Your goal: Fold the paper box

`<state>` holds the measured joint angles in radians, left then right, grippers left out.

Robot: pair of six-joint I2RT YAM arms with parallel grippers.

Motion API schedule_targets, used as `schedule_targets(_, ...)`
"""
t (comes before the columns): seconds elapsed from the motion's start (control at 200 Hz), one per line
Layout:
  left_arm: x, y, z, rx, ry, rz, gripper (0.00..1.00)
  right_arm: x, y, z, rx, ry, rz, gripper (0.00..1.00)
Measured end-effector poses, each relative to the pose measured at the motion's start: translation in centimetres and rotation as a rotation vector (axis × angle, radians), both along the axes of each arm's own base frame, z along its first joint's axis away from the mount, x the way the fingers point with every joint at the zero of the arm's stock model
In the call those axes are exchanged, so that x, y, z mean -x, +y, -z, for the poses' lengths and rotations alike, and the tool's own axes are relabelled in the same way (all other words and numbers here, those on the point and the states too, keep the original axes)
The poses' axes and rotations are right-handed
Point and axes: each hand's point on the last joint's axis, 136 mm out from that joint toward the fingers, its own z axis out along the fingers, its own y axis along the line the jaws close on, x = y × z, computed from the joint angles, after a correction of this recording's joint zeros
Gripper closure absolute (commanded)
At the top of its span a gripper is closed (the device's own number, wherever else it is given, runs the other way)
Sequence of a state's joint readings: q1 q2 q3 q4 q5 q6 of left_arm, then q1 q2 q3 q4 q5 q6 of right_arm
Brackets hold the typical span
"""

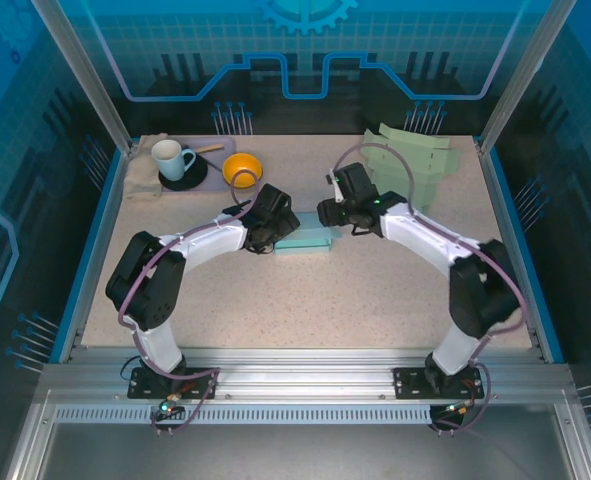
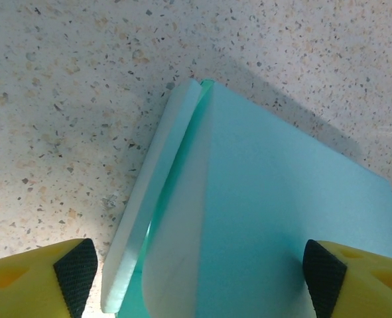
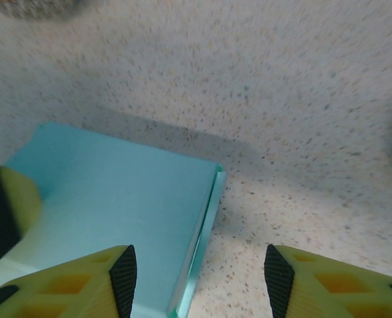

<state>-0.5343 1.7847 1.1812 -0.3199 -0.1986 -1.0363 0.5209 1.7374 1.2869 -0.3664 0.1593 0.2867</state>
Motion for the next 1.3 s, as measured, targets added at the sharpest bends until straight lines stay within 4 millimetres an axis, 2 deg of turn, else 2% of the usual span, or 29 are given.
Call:
schedule_targets(0.1, 0.1, 0.1, 0.1, -0.009, 0.004, 0.010, 0.11, 0.1, 0.3, 3.8, 0.029, 0.088, -0.008, 0.44)
schedule_targets(0.165, 0.3, 0.2, 0.2, -0.021, 0.012, 0.019, 0.09, 0.5, 0.4, 5.5, 0.038, 0.132, -0.012, 0.44)
schedule_targets(0.315, 0.8, 0.6, 0.7, -0.035, 0.044, 0.037, 0.07, 0.6, 0.5, 7.1, 0.040, 0.165, -0.004, 0.44)
schedule_targets(0.575, 0.8, 1.6, 2.7, -0.045, 0.110, 0.041, 0.08, 0.5, 0.8, 7.5, 0.017, 0.152, 0.000, 0.44)
schedule_targets(0.895, 0.5, 1.5, 3.1, -0.061, 0.117, 0.082, 0.09, 0.6, 0.8, 7.1, 0.018, 0.157, -0.013, 0.43)
schedule_targets(1.045, 0.0, 1.3, 2.4, -0.079, 0.115, 0.116, 0.07, 0.1, 0.9, 7.3, 0.017, 0.165, -0.011, 0.43)
schedule_targets(1.135, -0.8, 1.0, 1.1, -0.083, 0.096, 0.134, 0.02, 0.0, 1.1, 7.4, 0.010, 0.165, -0.014, 0.43)
schedule_targets(1.301, -2.1, 0.8, -0.9, -0.054, 0.073, 0.122, 0.01, 0.0, 1.3, 7.6, -0.010, 0.159, -0.018, 0.43)
